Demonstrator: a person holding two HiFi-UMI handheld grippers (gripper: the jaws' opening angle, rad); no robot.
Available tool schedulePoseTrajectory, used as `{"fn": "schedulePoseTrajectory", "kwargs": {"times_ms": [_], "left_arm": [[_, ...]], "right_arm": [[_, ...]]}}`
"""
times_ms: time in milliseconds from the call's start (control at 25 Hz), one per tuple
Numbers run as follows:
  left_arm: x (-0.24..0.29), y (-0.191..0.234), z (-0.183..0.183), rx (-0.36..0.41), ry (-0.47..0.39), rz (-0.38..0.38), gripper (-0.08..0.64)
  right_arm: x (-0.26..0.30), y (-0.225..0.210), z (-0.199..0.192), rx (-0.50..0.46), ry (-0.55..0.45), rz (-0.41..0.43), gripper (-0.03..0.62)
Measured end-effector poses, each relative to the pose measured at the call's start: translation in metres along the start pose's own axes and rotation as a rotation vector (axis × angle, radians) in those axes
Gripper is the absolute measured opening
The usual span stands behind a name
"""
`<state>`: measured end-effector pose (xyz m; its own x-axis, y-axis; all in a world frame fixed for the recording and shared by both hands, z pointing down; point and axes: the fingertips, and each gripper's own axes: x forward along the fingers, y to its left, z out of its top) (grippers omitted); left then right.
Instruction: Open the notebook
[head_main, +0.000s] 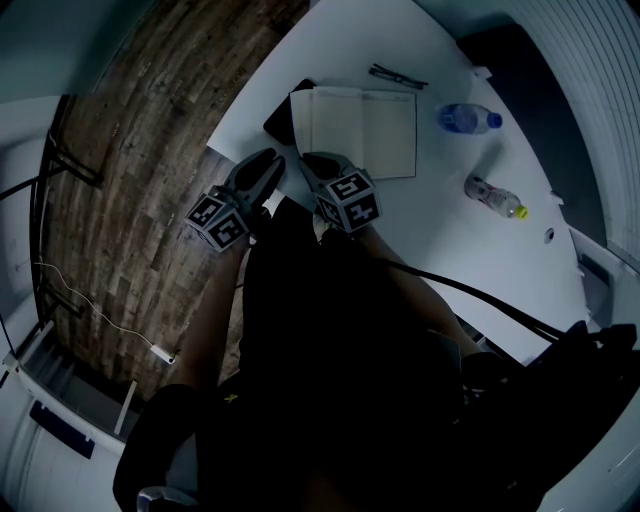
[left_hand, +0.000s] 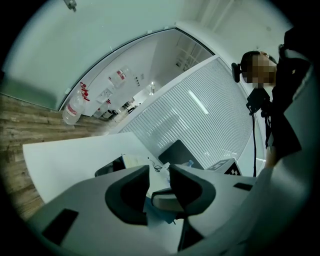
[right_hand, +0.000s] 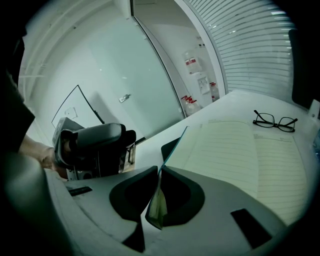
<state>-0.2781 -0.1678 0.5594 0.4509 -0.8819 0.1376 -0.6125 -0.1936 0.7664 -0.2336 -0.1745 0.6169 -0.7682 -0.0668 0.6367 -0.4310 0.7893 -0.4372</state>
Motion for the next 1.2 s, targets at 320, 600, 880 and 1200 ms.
{"fn": "schedulePoseTrajectory", "kwargs": {"times_ms": [320,600,880,1200], "left_arm": [[-0.005,-0.004,-0.002,-0.007,-0.019,0.014,0.138],[-0.010,-0.003,-0.007,-0.012,-0.016,0.020,0.138],[-0.007,-0.007,-0.013,-0.002,-0.014,0.008,0.138],[0.001,-0.021,-0.009,0.039,-0.008,-0.011,0.138]], "right_arm": [[0.004,0.000,-0.010,0.050,0.024,0.032,0.060],[0.007,-0.012,-0.020,0.078,0.056,-0.014,0.064],[-0.002,-0.021,-0.018,0.082,0.029,-0.038,0.036],[-0.021,-0.012,-0.006,0.027,-0.020,-0.009,0.023]]}}
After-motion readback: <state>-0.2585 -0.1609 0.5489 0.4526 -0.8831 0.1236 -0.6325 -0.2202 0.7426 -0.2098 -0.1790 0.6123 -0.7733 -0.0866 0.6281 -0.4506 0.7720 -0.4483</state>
